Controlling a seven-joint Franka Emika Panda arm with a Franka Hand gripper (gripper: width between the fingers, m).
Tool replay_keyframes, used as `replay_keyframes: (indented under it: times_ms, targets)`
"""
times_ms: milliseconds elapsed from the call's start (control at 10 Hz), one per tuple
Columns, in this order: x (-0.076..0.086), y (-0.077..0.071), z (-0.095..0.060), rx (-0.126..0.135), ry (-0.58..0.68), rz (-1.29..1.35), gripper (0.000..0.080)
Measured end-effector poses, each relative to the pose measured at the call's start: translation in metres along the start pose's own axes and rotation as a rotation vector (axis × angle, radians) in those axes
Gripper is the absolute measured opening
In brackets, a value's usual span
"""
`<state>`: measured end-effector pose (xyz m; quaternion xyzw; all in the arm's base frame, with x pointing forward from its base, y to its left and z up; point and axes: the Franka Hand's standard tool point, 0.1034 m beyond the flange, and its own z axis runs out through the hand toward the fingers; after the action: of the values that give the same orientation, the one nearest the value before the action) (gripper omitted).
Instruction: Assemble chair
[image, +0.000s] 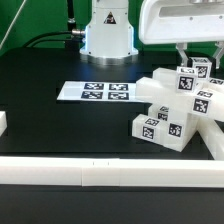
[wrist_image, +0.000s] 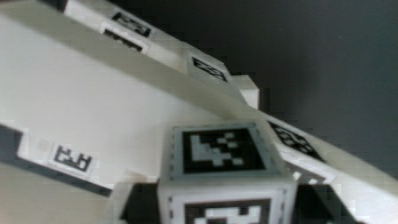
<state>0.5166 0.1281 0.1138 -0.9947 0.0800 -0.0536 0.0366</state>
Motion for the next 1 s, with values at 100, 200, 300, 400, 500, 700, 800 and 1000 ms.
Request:
replay_keyframes:
  times_ms: [100,200,300,400,500,700,800,1000]
  targets:
    - [-0.0003,0.0001,0.0001,0.003,0.011,0.093,0.0284]
    - [-0.0004,0.0004,0.0001,0.006,0.009,0.158,0.0284]
    - [-0.0004,0.0009,0.0001,0.007,0.007,0.207,0.0284]
    - [-0.0004,0.0009,0.0002,0.007,0.007,0.231,0.0284]
    - [-0.0006,0.0014,0.0003,0.009,0.005,0.301,0.0284]
    - [-0.0024,0.0054,-0.0002,0.040,0.013,0.517,0.0284]
    - [-0.0040,0.0059,-0.0004,0.047,0.007,0.617,0.0284]
    - [-0.0046,0.0072,-0.0002,0.060,-0.006,0.788,0.0284]
